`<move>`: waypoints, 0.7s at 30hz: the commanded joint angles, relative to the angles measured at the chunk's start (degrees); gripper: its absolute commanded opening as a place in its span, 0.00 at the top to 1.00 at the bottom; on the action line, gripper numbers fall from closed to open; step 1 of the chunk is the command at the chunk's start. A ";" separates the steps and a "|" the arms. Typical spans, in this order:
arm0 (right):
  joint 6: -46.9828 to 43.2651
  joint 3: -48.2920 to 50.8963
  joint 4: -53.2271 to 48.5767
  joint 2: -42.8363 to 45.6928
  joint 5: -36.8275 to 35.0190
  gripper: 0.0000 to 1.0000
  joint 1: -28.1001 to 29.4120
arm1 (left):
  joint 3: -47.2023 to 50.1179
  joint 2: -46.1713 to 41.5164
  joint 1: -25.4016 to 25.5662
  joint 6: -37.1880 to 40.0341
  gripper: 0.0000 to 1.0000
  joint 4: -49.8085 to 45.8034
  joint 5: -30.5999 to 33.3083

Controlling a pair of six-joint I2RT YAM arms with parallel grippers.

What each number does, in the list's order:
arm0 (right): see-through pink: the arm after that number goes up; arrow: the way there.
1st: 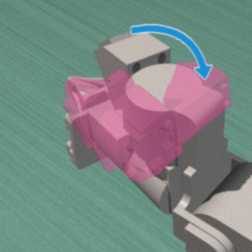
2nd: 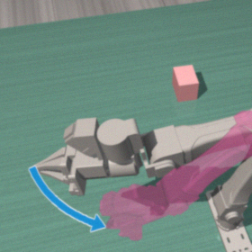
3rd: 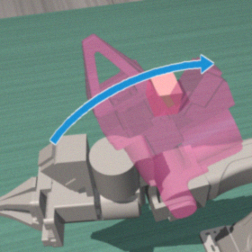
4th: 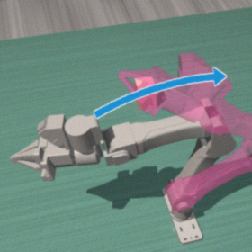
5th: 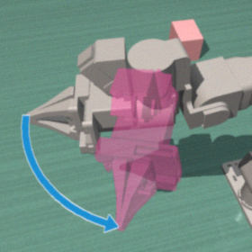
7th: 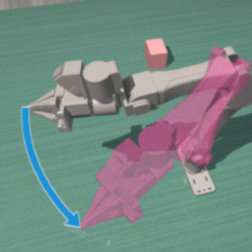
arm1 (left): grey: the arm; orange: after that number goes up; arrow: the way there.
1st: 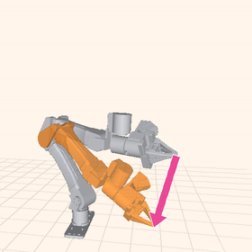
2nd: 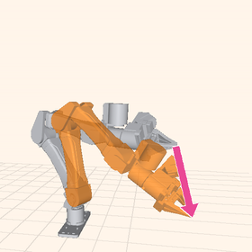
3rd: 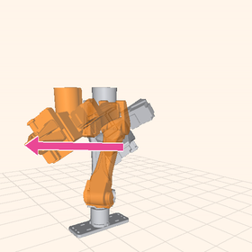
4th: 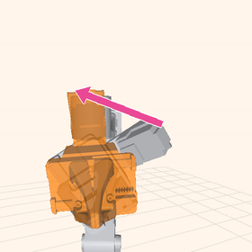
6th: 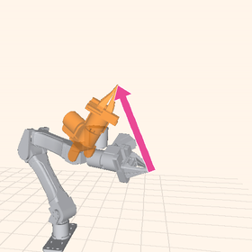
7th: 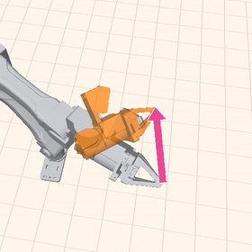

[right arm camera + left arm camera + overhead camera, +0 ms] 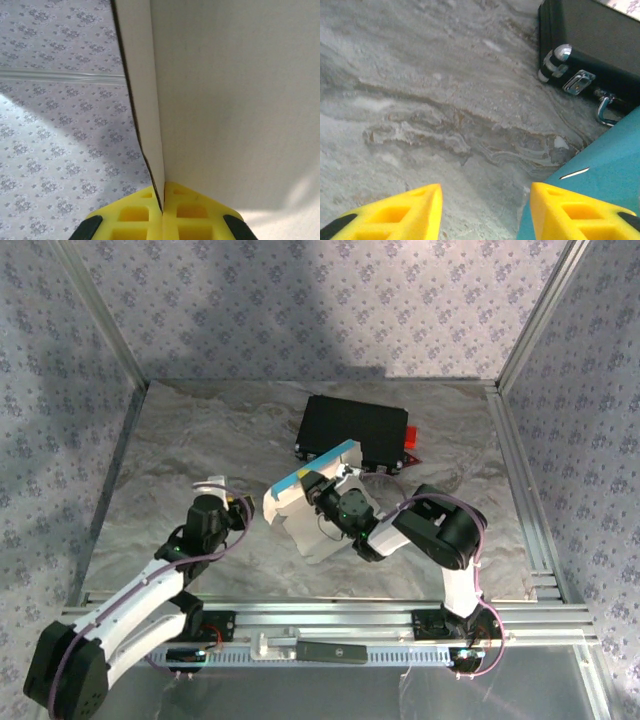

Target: Fold the paper box

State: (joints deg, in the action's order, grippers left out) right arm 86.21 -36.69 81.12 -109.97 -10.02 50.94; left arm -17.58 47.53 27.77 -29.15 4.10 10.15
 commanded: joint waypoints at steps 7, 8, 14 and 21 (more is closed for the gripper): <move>3.91 4.04 -2.74 -1.40 -3.23 1.00 0.22 | 0.33 11.17 -0.53 4.19 0.69 9.20 -11.27; 4.11 3.83 -3.32 -1.16 -3.38 1.00 0.21 | 0.01 13.00 -0.55 5.24 0.71 11.03 -13.12; 4.97 2.48 -7.41 1.24 -5.11 1.00 0.48 | -0.86 21.35 -0.63 9.34 0.77 15.61 -17.26; 5.78 0.87 -9.18 1.21 -4.83 1.00 -0.15 | 1.57 21.36 0.16 10.96 0.72 20.82 -17.90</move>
State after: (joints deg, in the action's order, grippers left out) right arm 90.50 -36.01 79.20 -108.29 -11.60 51.51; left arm -17.34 69.65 27.66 -19.97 19.94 -5.85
